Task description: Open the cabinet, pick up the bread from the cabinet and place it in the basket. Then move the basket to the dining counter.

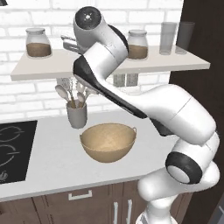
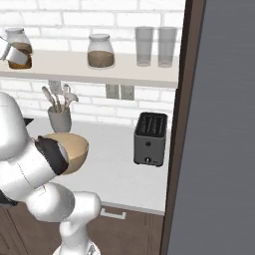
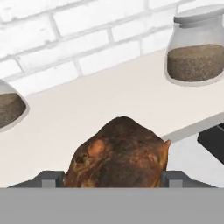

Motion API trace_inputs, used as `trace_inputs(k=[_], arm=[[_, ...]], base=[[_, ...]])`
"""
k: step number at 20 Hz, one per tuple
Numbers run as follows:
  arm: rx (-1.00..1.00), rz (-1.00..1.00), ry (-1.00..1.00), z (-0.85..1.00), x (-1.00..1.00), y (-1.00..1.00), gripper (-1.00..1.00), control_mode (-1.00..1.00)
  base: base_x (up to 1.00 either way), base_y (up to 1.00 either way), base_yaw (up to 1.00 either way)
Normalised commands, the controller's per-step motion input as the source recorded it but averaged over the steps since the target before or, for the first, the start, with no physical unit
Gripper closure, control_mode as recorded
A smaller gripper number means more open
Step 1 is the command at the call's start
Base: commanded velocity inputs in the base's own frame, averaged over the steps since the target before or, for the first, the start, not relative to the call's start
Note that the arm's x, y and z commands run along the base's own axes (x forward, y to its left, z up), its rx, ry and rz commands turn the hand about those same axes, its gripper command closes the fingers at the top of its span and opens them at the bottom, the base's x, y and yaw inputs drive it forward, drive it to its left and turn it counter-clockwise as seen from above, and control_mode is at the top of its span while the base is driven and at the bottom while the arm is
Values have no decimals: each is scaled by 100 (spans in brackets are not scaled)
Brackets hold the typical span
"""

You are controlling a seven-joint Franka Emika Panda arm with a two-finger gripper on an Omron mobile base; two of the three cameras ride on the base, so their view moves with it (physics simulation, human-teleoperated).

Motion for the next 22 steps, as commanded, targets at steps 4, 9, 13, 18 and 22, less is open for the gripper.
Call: trace_inputs(k=[4, 9, 13, 18, 22], arm=[[10, 0, 17, -53, -100, -4, 100, -100], [2, 1, 19, -60, -100, 0, 100, -100], [-6, 4, 29, -92, -61, 3, 100, -100], [-10, 10, 36, -100, 38, -8, 100, -100], [-2, 16, 25, -99, 68, -31, 100, -100]], base=[[0, 0, 0], [0, 0, 0], [0, 0, 0], [0, 0, 0], [0, 0, 0]])
